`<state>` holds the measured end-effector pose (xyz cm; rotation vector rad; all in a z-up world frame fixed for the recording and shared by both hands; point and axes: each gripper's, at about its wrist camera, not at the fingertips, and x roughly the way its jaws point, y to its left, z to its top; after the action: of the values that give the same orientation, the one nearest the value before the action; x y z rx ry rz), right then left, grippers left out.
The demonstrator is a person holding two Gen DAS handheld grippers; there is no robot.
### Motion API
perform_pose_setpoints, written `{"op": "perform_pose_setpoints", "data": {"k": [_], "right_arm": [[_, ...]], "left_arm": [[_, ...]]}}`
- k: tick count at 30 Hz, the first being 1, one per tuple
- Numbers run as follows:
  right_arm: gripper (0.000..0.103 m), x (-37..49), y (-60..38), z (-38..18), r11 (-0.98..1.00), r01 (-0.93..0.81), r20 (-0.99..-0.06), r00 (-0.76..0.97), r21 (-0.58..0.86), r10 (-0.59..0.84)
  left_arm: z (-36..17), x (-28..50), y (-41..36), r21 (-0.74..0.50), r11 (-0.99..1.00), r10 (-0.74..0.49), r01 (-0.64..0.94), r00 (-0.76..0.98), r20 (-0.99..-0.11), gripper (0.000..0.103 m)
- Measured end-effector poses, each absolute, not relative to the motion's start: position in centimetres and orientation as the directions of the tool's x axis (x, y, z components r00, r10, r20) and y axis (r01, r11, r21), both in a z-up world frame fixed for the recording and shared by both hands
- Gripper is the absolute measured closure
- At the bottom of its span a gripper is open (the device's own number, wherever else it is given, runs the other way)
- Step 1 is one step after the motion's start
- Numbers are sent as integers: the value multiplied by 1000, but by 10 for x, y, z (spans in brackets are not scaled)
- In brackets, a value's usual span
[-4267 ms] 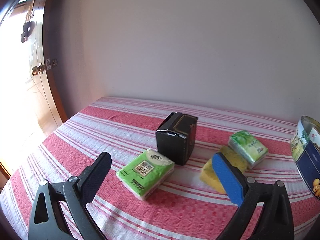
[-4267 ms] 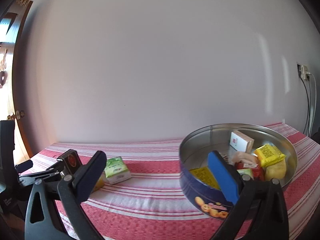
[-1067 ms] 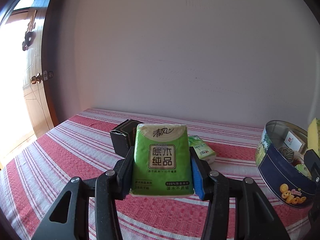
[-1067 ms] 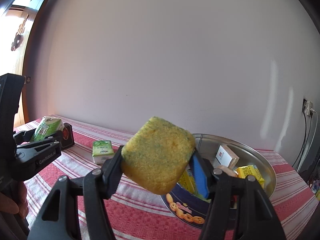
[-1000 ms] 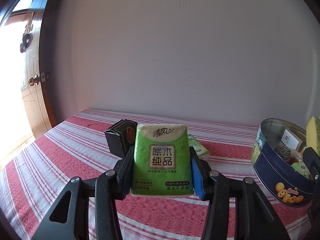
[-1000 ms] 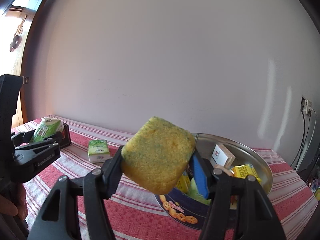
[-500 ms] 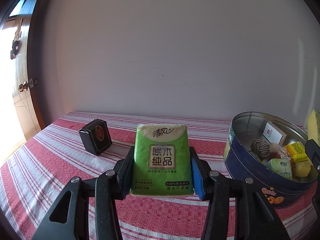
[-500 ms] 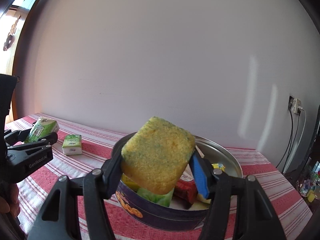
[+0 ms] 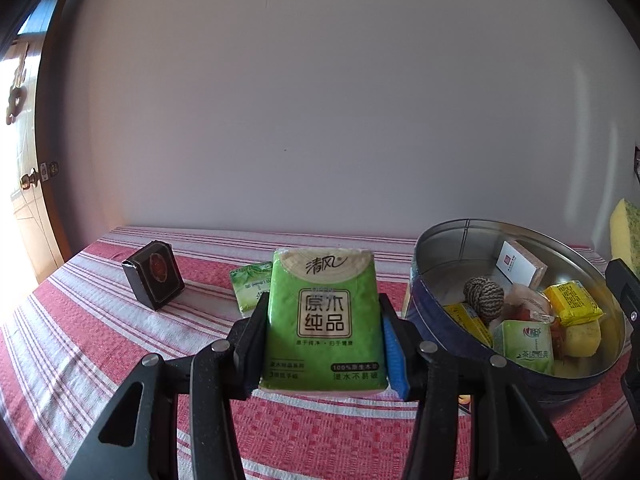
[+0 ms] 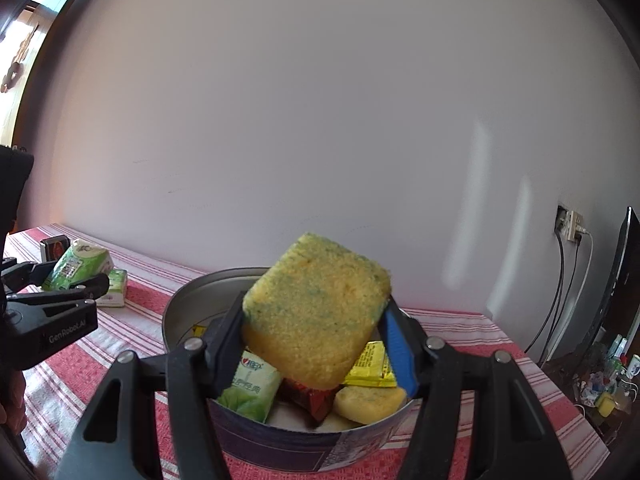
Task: Organize objects
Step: 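Carry the green tissue pack and yellow sponge over the blue tin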
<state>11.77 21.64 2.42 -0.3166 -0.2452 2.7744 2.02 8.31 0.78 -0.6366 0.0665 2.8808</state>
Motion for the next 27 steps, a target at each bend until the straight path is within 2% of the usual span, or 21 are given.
{"op": "perform_pose_setpoints", "data": {"k": [16, 27], "right_arm": [[40, 118, 277, 28, -902, -404, -175, -887, -154, 427], [40, 120, 285, 31, -894, -429, -160, -881, -127, 445]], "left_arm": [[26, 28, 118, 3, -962, 253, -273, -897, -362, 52], [31, 26, 142, 12, -952, 283, -307, -891, -355, 52]]}}
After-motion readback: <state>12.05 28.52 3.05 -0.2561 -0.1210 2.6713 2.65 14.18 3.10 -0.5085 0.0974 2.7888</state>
